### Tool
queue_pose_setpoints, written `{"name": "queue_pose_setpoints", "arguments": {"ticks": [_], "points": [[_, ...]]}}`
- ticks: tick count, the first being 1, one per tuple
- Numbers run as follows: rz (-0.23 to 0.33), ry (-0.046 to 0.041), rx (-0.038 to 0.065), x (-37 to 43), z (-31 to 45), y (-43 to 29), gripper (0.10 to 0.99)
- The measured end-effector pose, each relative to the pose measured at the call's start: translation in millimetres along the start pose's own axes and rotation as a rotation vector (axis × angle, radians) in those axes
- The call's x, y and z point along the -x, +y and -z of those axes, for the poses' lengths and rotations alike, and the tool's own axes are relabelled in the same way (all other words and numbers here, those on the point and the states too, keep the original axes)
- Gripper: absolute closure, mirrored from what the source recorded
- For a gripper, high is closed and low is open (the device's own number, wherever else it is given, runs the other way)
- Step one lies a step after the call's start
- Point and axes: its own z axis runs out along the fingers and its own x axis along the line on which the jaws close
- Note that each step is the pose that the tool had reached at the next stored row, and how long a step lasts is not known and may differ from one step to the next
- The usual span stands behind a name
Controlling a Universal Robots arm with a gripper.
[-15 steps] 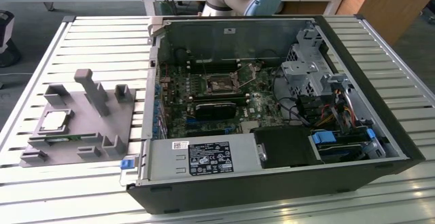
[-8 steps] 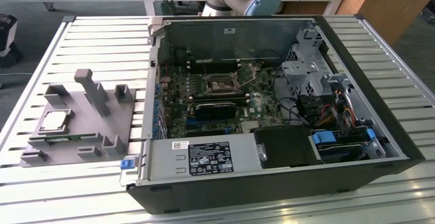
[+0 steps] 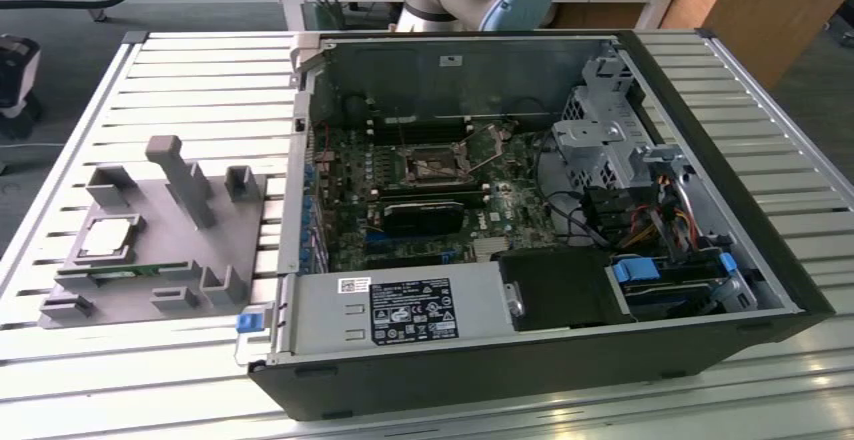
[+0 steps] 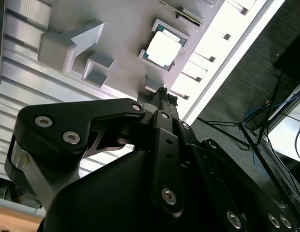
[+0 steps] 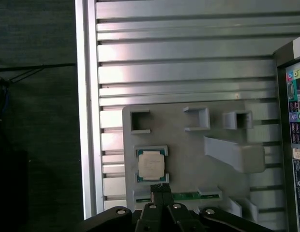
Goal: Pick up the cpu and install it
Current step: 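Pick up the cpu and move it towards the insertion slot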
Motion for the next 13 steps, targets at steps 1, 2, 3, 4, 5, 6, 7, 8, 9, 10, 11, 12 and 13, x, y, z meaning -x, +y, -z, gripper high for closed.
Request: {"name": "queue_pose_setpoints", "arguments": {"ticks": [1,2,3,4,5,6,7,8,9,10,11,12,13], "points": [[0.000,0.0000,0.000,0.0,-0.9,0.0,0.980],[0.000,0.0000,0.000,0.0,-1.7,-0.1,0.980],[0.000,0.0000,0.000,-0.1,-2.6,-0.1,0.980],[0.000,0.0000,0.000,-0.1,-3.6,-0.2,0.980],[0.000,0.0000,0.000,-0.1,-4.6,-0.2,0.980],[0.000,0.0001,0.000,-0.1,-5.7,-0.2,0.980],[0.000,0.0000,0.000,-0.2,-6.8,-0.3,0.980],[0.000,0.0000,0.000,-0.2,-7.9,-0.4,0.980],[0.000,0.0000,0.000,-0.2,-8.8,-0.4,0.980],[0.000,-0.0001,0.000,-0.2,-9.8,-0.5,0.980],[0.000,0.0000,0.000,-0.2,-10.8,-0.6,0.980],[0.000,0.0000,0.000,-0.2,-11.9,-0.7,0.980],[0.000,-0.0001,0.000,-0.2,-13.0,-0.7,0.980]]}}
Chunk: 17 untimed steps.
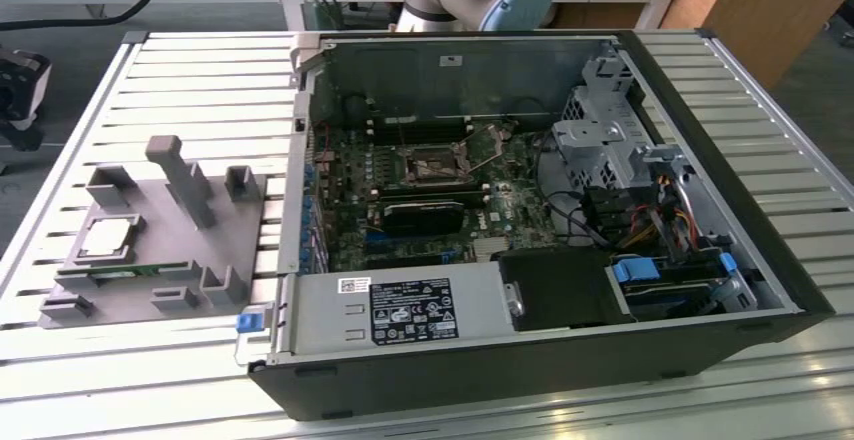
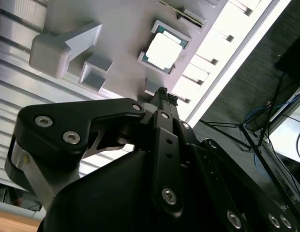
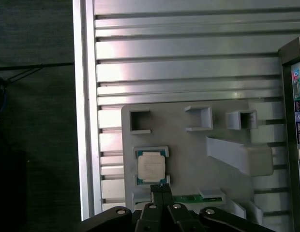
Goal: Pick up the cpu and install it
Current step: 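Pick up the cpu and move it towards the insertion slot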
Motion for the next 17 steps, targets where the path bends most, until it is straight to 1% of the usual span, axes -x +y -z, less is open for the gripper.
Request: {"name": "queue_pose_setpoints", "arguments": {"ticks": [8,9,10,12,13,14,15,16,17], "points": [[0.000,0.0000,0.000,-0.1,-8.7,-0.6,0.973],[0.000,0.0000,0.000,-0.1,-10.1,-1.0,0.918],[0.000,0.0000,0.000,-0.1,-11.6,-1.4,0.918],[0.001,0.0002,0.000,-0.2,-15.1,-2.1,0.796],[0.004,0.0002,0.000,-0.2,-16.9,-2.4,0.796],[0.008,0.0004,0.000,-0.3,-18.7,-2.6,0.737],[0.012,0.0006,0.000,-0.3,-20.4,-2.7,0.737],[0.014,0.0006,0.000,-0.3,-22.0,-2.9,0.678],[0.016,0.0007,0.000,-0.4,-23.4,-3.0,0.678]]}}
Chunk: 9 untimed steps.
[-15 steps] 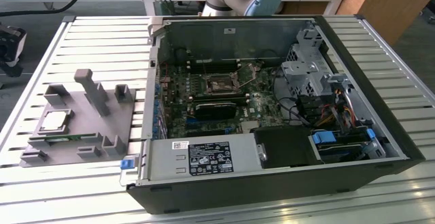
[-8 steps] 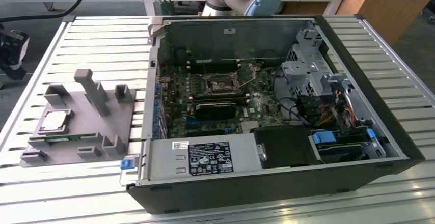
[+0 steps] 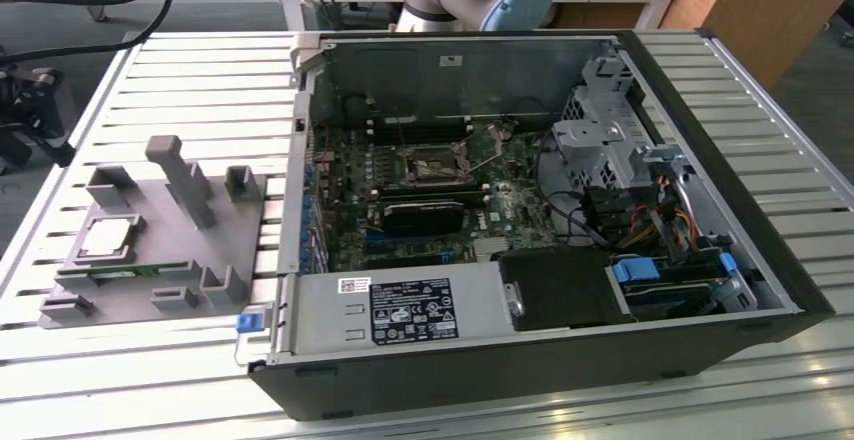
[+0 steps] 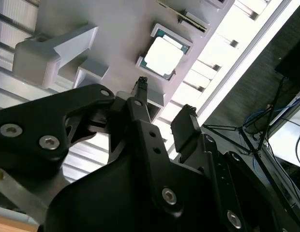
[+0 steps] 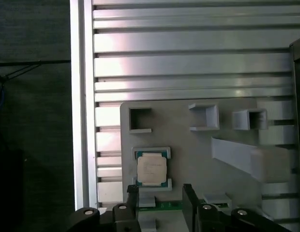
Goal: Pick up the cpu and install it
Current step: 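Pick up the cpu and move it towards the insertion slot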
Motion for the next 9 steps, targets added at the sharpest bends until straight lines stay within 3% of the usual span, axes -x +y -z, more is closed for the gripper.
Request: {"name": "queue_pose_setpoints", "arguments": {"ticks": [2,9], "points": [[0.003,0.0001,0.000,-0.1,-3.4,-0.2,0.557],[0.007,0.0004,0.000,-0.2,-11.0,-0.5,0.557]]}}
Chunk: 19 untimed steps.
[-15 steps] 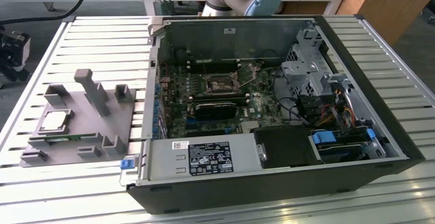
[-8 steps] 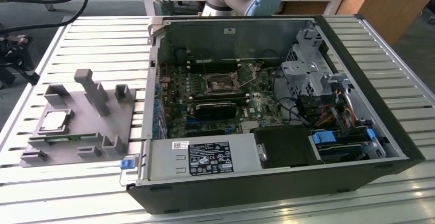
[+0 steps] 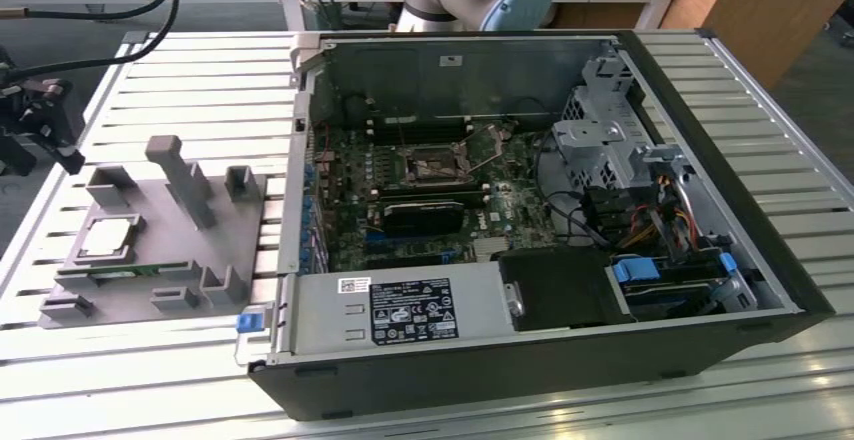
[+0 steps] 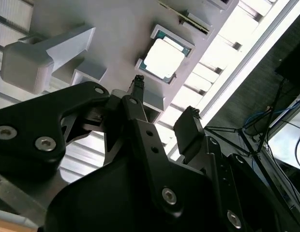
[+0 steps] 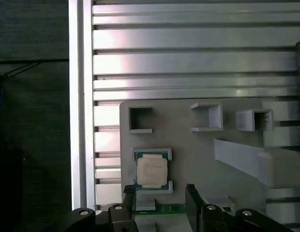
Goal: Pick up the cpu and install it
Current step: 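Pick up the cpu and move it towards the insertion slot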
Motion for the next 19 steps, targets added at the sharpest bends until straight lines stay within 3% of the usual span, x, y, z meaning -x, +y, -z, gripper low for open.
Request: {"name": "queue_pose_setpoints", "arguments": {"ticks": [14,19], "points": [[0.000,0.0001,0.001,-0.3,-15.4,-0.8,0.557],[0.000,0.0004,0.006,-0.4,-21.2,-1.3,0.557]]}}
